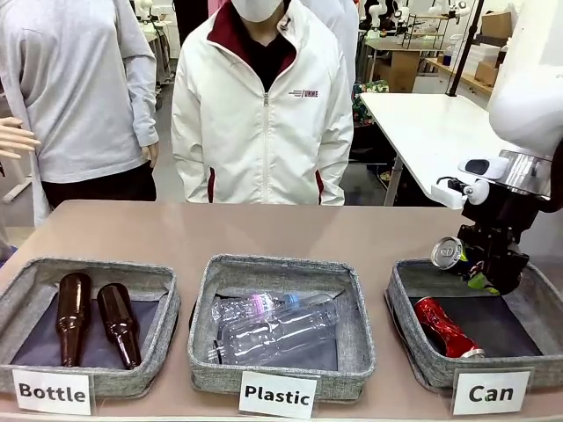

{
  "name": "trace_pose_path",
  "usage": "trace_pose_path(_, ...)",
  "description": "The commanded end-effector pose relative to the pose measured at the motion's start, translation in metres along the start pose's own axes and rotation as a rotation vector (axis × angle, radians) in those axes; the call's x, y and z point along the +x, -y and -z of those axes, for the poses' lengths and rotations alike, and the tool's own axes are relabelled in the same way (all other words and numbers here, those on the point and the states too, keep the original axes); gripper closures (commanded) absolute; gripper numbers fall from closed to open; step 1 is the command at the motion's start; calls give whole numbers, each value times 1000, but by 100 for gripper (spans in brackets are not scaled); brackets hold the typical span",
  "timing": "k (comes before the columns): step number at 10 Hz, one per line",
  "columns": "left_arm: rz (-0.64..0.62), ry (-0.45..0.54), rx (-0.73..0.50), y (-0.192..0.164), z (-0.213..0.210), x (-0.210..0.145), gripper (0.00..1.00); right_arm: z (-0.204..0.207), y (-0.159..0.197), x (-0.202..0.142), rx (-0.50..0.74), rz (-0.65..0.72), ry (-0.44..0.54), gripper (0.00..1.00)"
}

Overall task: Sort the can waste into the basket.
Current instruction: Pick up the can waste from the table and place it in the right Fabric basket.

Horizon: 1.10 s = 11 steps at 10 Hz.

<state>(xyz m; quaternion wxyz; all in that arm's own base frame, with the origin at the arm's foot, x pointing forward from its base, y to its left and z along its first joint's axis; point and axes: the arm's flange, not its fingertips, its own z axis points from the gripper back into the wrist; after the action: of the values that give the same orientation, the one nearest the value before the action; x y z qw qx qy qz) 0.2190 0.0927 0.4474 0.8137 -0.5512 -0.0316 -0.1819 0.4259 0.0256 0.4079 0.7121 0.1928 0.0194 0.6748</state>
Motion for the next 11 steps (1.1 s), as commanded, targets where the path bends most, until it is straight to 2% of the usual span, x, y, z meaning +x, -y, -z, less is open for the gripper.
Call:
trace_pose_path(1, -13, 7, -11, 2, 0, -1, 0, -6, 5, 2, 28, 20, -39, 36)
trace_pose_path(2, -13, 7, -11, 2, 0, -1, 0, -4, 7, 3, 42, 23, -43, 0)
trace_pose_path(3, -13, 7, -11, 2, 0, -1, 0, -3, 8, 1, 53, 31, -43, 0)
trace_pose_path(4, -13, 7, -11, 2, 0, -1, 0, -3, 9, 0, 55, 37, -39, 6)
trace_pose_path(5, -13, 7, -11, 2, 0, -1, 0, -4, 9, -3, 56, 47, -34, 0)
trace_pose_path(7, -13, 7, -11, 2, 0, -1, 0, -4, 10, -4, 43, 103, 42, 0)
trace_pose_path(8, -13, 7, -11, 2, 0, -1, 0, -8, 11, -6, 22, 208, 183, 0)
trace_pose_path(9, -13, 7, -11, 2, 0, -1, 0, -13, 12, -11, 5, 329, 388, 0)
trace_pose_path(10, -13, 7, -11, 2, 0, -1, 0, -18, 12, -18, 43, 433, 655, 5)
trace_pose_path(11, -13, 7, -11, 2, 0, -1, 0, -26, 14, -32, 35, 432, 981, 5)
